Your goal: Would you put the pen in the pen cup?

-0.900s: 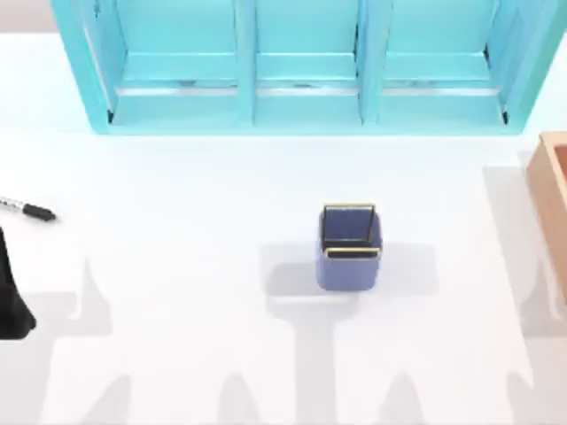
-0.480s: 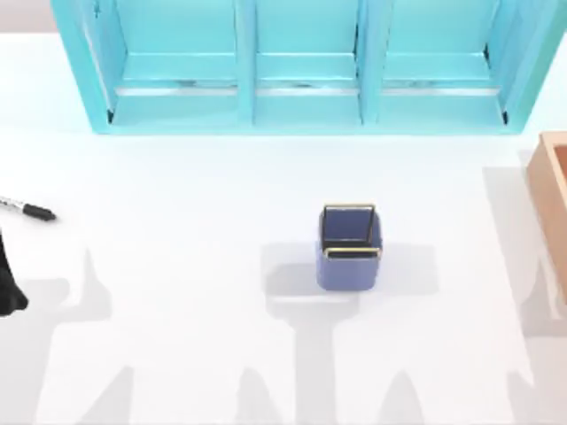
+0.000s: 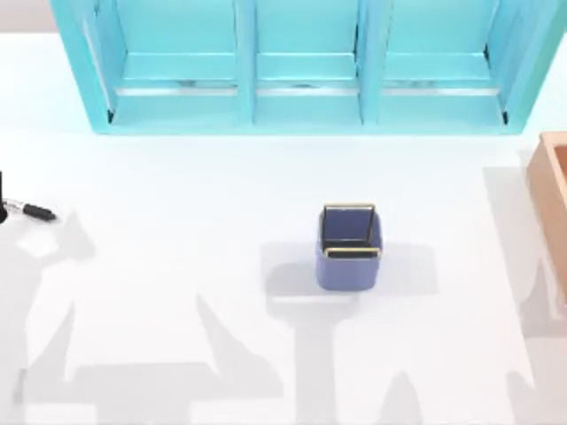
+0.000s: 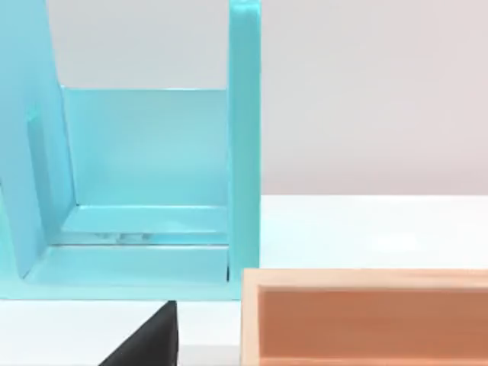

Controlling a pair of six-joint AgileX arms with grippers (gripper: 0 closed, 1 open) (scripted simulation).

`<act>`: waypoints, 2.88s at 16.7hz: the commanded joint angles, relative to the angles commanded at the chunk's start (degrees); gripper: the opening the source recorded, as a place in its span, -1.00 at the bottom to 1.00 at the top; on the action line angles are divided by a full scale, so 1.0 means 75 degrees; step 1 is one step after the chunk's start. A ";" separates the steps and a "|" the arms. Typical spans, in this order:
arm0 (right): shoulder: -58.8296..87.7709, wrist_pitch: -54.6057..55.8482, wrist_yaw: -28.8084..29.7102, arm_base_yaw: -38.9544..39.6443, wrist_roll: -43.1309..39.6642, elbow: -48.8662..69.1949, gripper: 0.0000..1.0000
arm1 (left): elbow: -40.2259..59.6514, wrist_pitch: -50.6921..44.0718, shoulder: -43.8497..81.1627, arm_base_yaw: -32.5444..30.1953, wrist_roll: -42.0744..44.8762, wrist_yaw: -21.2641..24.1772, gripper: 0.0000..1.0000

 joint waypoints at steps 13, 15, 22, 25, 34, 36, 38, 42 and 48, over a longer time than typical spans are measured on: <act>0.0000 0.0000 0.0000 0.0000 0.0000 0.0000 1.00 | 0.2194 0.1182 0.6460 0.1751 -0.3651 0.2335 1.00; 0.0000 0.0000 0.0000 0.0000 0.0000 0.0000 1.00 | 0.2208 0.1191 0.6492 0.1761 -0.3670 0.2348 1.00; 0.0000 0.0000 0.0000 0.0000 0.0000 0.0000 1.00 | 0.2543 0.1628 0.7044 0.1455 -0.3948 0.2147 1.00; 0.0000 0.0000 0.0000 0.0000 0.0000 0.0000 1.00 | 0.3143 0.2380 0.8269 0.0972 -0.4332 0.1821 1.00; 0.0000 0.0000 0.0000 0.0000 0.0000 0.0000 1.00 | 0.3794 0.3217 0.9462 0.0359 -0.4817 0.1391 1.00; 0.0000 0.0000 0.0000 0.0000 0.0000 0.0000 1.00 | 0.3794 0.3217 0.9462 0.0359 -0.4817 0.1391 0.70; 0.0000 0.0000 0.0000 0.0000 0.0000 0.0000 1.00 | 0.3794 0.3217 0.9462 0.0359 -0.4817 0.1391 0.40; 0.0000 0.0000 0.0000 0.0000 0.0000 0.0000 1.00 | 0.3794 0.3217 0.9462 0.0359 -0.4817 0.1391 -0.21; 0.0000 0.0000 0.0000 0.0000 0.0000 0.0000 1.00 | 0.3794 0.3217 0.9462 0.0359 -0.4817 0.1391 -1.00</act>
